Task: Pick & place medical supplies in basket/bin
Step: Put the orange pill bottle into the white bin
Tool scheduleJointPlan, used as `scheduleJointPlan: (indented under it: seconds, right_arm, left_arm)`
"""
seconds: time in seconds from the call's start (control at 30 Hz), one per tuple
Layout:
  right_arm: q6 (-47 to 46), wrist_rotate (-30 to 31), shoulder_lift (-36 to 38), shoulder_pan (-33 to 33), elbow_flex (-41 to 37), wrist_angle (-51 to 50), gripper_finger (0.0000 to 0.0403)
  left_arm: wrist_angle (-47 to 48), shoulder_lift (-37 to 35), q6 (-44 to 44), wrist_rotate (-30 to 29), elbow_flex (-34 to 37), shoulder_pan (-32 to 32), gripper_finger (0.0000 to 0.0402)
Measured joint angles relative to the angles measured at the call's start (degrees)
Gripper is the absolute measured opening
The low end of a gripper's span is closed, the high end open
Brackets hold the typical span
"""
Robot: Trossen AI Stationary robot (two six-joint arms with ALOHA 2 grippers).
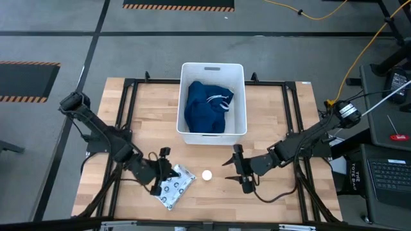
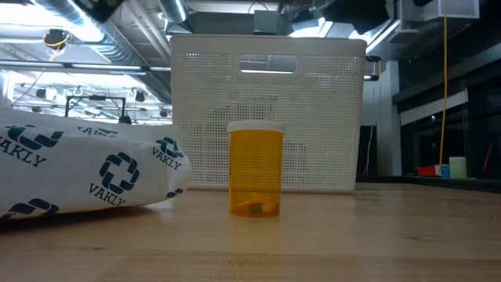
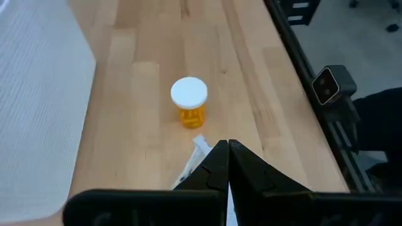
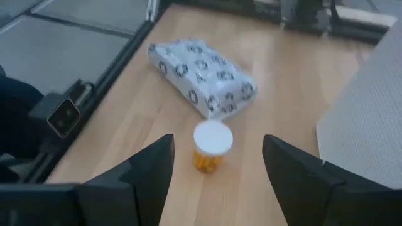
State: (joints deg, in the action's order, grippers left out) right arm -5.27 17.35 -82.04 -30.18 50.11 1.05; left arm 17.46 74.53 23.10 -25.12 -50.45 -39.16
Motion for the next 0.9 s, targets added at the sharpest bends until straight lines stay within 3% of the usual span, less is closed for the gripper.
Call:
scheduleJointPlan:
  seconds: [0.13, 0.3, 0.9]
  right_arm:
    - [1.1, 0.0, -0.2, 0.0, 0.0, 0.9, 0.0236]
    - [-0.1, 0.0, -1.3, 0.0, 0.0, 2.3, 0.0235]
    - [-5.1, 0.2, -17.9, 2.3, 0.0, 12.3, 0.0235]
  left_arm:
    - [4.0, 0.0, 6.9, -5.1, 0.0, -3.3, 0.0001]
    - [8.4, 0.0, 14.2, -5.6, 0.0, -5.5, 0.0002]
    - [9.4, 0.0, 10.2, -5.3, 0.0, -6.2, 0.001]
